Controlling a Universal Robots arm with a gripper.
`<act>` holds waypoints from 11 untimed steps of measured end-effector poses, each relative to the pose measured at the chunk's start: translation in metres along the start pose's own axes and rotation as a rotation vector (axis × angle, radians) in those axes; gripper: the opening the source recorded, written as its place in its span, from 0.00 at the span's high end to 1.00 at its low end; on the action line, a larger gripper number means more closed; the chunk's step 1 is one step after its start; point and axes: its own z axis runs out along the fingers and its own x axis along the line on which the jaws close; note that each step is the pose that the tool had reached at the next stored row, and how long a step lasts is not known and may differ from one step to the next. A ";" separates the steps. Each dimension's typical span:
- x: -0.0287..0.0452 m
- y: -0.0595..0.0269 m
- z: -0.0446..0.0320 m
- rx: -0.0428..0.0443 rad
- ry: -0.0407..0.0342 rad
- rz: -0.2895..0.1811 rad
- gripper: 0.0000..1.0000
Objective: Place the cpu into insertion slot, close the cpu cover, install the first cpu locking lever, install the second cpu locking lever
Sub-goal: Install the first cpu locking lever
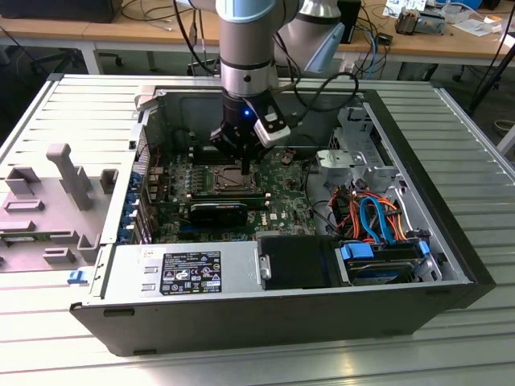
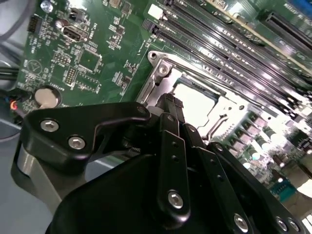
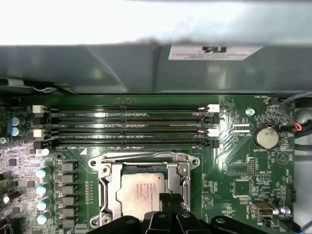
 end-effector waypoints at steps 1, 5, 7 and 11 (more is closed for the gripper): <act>-0.0001 -0.0001 -0.0023 0.0000 0.0000 0.000 0.89; -0.0003 -0.0003 -0.0063 -0.0006 -0.0001 0.000 0.89; -0.0003 -0.0003 -0.0064 -0.0004 0.0000 0.000 0.89; -0.0003 -0.0003 -0.0064 -0.0004 0.0000 0.000 0.89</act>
